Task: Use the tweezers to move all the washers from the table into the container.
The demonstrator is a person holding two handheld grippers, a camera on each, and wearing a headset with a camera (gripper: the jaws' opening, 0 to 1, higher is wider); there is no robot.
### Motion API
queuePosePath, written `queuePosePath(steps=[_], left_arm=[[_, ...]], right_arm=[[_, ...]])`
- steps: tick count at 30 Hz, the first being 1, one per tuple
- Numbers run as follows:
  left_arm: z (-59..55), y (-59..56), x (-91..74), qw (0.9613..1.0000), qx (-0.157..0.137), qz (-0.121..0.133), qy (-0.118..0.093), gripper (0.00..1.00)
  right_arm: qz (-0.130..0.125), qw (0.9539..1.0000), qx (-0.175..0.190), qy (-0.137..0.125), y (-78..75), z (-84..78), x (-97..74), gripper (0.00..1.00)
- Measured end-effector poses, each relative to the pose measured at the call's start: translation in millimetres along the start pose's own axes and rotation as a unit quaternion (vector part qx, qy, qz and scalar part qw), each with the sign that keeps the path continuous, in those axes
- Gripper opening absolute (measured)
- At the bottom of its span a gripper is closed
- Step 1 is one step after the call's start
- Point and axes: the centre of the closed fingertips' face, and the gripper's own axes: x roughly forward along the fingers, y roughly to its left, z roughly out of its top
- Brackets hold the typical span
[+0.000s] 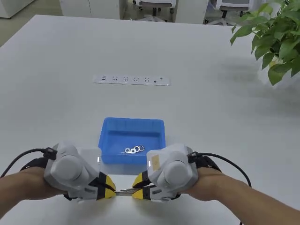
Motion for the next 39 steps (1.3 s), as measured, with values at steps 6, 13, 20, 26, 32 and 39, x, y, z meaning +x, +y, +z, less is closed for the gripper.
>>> queuePosePath(steps=[6,13,20,26,32,39], left_arm=[[-0.3,0.0,0.0,0.9999,-0.011,0.004,-0.005,0.06],[-0.8,0.8,-4.2,0.9994,-0.027,0.013,-0.015,0.09],[0.0,5.3,-16.4,0.9973,-0.053,0.036,-0.035,0.21],[11.6,12.7,-36.1,0.9889,-0.095,0.070,-0.090,0.29],[15.6,18.1,-53.1,0.9802,-0.119,0.107,-0.116,0.44],[22.4,18.4,-75.5,0.9648,-0.145,0.159,-0.152,0.62]], right_arm=[[-0.004,1.0000,-0.007,0.005,0.3,0.3,-0.1,0.11],[-0.019,0.9998,-0.001,-0.002,-4.4,3.2,-4.9,0.16],[-0.053,0.9979,0.024,-0.027,-15.4,11.4,-21.8,0.22],[-0.099,0.9926,0.055,-0.042,-27.3,10.8,-45.6,0.31],[-0.161,0.9793,0.102,-0.068,-41.5,6.9,-74.7,0.43],[-0.226,0.9561,0.158,-0.099,-50.9,-3.9,-112.9,0.58]])
